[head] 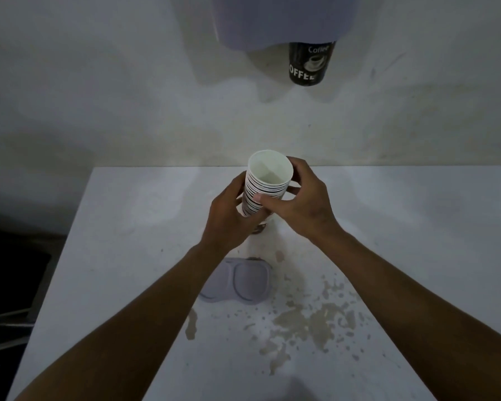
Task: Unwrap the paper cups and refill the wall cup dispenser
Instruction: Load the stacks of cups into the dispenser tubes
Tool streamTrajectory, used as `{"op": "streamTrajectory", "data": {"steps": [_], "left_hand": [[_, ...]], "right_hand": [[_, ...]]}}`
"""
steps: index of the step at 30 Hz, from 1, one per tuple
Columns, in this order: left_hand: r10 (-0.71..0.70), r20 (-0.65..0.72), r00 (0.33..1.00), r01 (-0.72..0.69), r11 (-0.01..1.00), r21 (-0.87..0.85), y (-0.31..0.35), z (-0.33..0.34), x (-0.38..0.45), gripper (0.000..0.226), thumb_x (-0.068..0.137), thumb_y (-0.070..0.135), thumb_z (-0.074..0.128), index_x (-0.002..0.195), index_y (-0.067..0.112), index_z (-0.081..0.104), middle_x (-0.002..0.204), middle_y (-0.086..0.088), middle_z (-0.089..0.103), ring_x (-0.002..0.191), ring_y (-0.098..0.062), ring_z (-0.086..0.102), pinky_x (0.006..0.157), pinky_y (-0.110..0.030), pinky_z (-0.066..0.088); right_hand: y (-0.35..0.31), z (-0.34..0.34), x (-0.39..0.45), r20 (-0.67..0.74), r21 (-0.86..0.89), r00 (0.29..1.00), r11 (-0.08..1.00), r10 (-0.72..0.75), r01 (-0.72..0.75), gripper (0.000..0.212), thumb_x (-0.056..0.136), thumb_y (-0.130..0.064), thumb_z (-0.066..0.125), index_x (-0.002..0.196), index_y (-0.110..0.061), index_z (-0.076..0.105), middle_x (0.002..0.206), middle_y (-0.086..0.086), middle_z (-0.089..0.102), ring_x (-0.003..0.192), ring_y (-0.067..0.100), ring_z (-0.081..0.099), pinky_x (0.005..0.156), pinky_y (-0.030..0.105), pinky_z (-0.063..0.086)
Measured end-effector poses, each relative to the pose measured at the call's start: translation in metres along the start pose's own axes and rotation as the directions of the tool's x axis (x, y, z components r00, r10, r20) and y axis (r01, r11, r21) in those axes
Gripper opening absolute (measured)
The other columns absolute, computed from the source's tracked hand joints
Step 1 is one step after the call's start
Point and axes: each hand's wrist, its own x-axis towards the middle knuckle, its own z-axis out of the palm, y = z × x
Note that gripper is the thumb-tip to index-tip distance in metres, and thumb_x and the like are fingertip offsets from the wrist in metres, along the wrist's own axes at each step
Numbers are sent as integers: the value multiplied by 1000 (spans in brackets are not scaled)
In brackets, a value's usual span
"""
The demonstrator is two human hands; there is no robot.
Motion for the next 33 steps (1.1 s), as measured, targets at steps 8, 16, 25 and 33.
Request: {"op": "streamTrajectory", "data": {"steps": [8, 16, 25, 33], "left_hand": [[65, 73, 995, -64, 998, -13, 1, -7, -1, 77, 81, 51, 69, 145, 17, 45, 140, 4, 58, 124, -8, 57, 100, -21, 49], [123, 76, 989, -126, 991, 38, 3, -13, 3, 69, 84, 38, 72, 143, 12, 47, 137, -1, 60, 121, -11, 59, 95, -17, 51], [113, 54, 992, -116, 992, 58, 0, -16, 5, 65, 83, 27, 77, 140, 11, 50, 132, -2, 64, 115, -11, 62, 93, -21, 53], [94, 39, 995, -98, 988, 118, -1, -26, 3, 78, 79, 25, 81, 146, 12, 43, 137, 1, 59, 119, -6, 55, 92, -15, 50]], "right_hand": [[-3, -6, -7, -26, -40, 997, 997, -68, 67, 97, 73, -29, 87, 151, -34, 29, 141, -2, 56, 123, 11, 57, 96, 26, 55], [-4, -5, 0, 94, -67, 995, 997, -17, 23, 85, 75, -27, 85, 145, -31, 37, 147, -13, 43, 130, 11, 45, 101, 34, 52], [-4, -7, 4, 110, -73, 993, 996, -33, 41, 77, 75, -22, 85, 139, -32, 43, 140, -11, 52, 123, 13, 51, 90, 8, 47], [-31, -17, 7, 62, 11, 996, 997, -71, 70, 78, 74, -24, 86, 138, -33, 43, 134, -19, 50, 122, 8, 51, 94, 25, 55]]}}
